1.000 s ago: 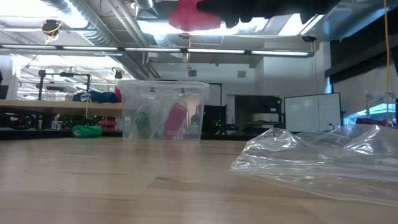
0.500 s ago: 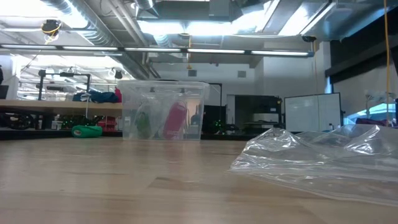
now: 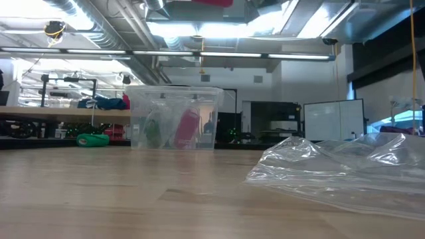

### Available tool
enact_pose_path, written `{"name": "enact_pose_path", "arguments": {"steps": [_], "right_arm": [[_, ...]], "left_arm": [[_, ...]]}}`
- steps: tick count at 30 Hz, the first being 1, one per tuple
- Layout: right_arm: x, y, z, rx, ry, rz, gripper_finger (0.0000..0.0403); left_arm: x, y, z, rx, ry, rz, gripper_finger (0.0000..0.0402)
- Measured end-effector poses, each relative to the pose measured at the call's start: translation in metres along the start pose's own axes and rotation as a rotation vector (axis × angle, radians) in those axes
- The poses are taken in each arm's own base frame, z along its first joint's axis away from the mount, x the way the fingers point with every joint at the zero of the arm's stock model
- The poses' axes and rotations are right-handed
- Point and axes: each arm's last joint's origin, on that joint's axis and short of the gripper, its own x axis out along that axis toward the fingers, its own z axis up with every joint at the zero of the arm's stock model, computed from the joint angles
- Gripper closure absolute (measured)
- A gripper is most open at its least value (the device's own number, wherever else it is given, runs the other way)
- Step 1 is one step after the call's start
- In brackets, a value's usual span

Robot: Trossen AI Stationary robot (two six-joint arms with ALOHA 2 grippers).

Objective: Roll bandage
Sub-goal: Roll the red bandage

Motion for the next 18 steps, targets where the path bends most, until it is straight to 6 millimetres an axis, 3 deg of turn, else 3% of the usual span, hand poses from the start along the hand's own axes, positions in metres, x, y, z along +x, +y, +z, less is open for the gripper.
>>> {"name": "enact_pose_path", "arguments": {"steps": [9,18], "right_arm": [[-0.011,-0.016,0.04,-0.037,-0.101,-0.085,0.0402],[-0.018,-0.043,0.047,-0.008,-0.09,-0.205,0.0402]], "left_arm": [[0.003,-0.01,-0.002,0.0,0.033,-0.042,0.0395],[-0.002,-0.022,0.002,0.02,0.025,-0.091,0.0394]]}}
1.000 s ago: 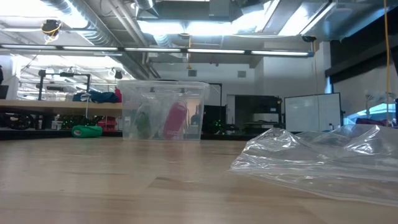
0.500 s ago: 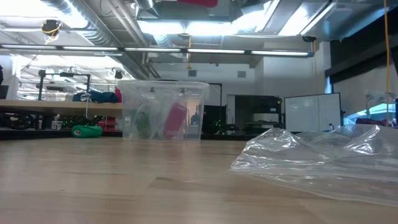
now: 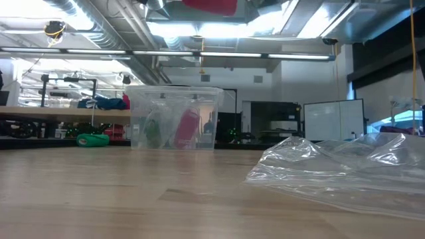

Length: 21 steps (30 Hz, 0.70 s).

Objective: Roll bandage
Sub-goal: Roll the red bandage

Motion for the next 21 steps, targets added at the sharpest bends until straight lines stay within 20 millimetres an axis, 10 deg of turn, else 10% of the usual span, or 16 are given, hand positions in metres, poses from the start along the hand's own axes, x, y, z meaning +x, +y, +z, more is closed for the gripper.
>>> {"name": "enact_pose_path", "arguments": {"steps": [11,21], "right_arm": [[-0.005,0.032,-0.02,-0.02,0.238,0.194,0.0402],[0.0,0.037,-0.123,-0.027,0.469,0.056,0.0402]], "left_arm": [[-0.021,0.034,-0.002,-0.124,-0.025,0.13,0.0392],[-0.064,0.075,-0.006,-0.388,-0.173,0.213,0.0389]]}}
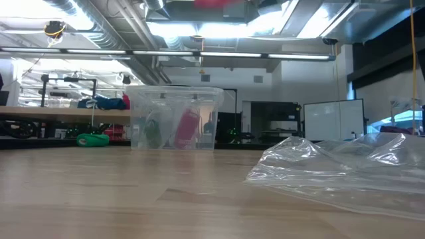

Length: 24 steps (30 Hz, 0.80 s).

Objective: Roll bandage
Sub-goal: Roll the red bandage

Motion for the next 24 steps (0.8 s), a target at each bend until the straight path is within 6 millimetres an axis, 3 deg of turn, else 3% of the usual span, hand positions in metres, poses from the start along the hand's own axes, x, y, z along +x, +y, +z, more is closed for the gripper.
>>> {"name": "enact_pose_path", "arguments": {"steps": [5,10,18,24], "right_arm": [[0.017,-0.015,-0.039,0.038,-0.041,-0.098,0.0402],[0.02,-0.046,-0.066,0.019,0.069,-0.279,0.0402],[-0.005,-0.088,-0.075,-0.035,0.167,-0.424,0.0402],[-0.029,-0.104,-0.079,-0.03,0.249,-0.512,0.0402]], "left_arm": [[-0.009,0.003,0.005,-0.125,-0.088,-0.097,0.0387],[-0.022,0.002,0.008,-0.222,-0.166,-0.272,0.0386],[-0.041,0.007,0.002,-0.305,-0.122,-0.409,0.0385],[-0.055,0.018,-0.002,-0.346,-0.132,-0.479,0.0385]]}}
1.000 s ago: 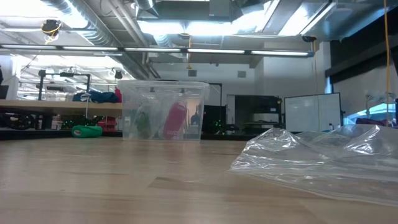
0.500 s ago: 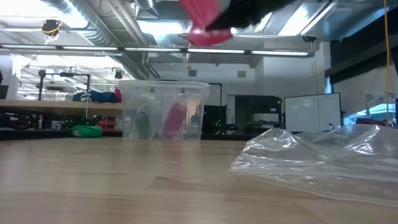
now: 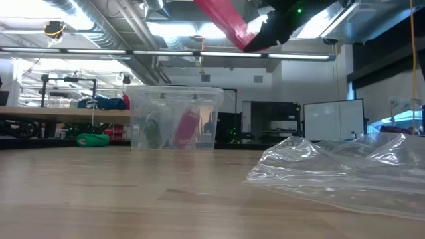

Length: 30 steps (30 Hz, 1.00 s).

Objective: Roll bandage
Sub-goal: Roll the red bandage

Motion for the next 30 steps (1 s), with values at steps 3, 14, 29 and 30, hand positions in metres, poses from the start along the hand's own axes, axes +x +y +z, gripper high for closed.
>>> {"name": "enact_pose_path", "arguments": {"steps": [3,14,29,30], "right_arm": [[-0.001,-0.001,-0.001,0.01,0.0,0.017,0.0402],[0.044,0.028,0.003,0.169,-0.184,0.338,0.04],[0.061,0.036,0.006,0.335,-0.151,0.403,0.0249],[0.061,0.035,0.007,0.337,-0.159,0.392,0.0237]], "left_arm": [[-0.006,0.004,0.003,0.007,-0.024,0.007,0.0385],[0.027,0.006,0.003,0.174,-0.041,0.134,0.0385],[0.063,0.004,-0.018,0.193,0.084,0.184,0.0385],[0.063,0.005,-0.018,0.192,0.082,0.185,0.0385]]}}
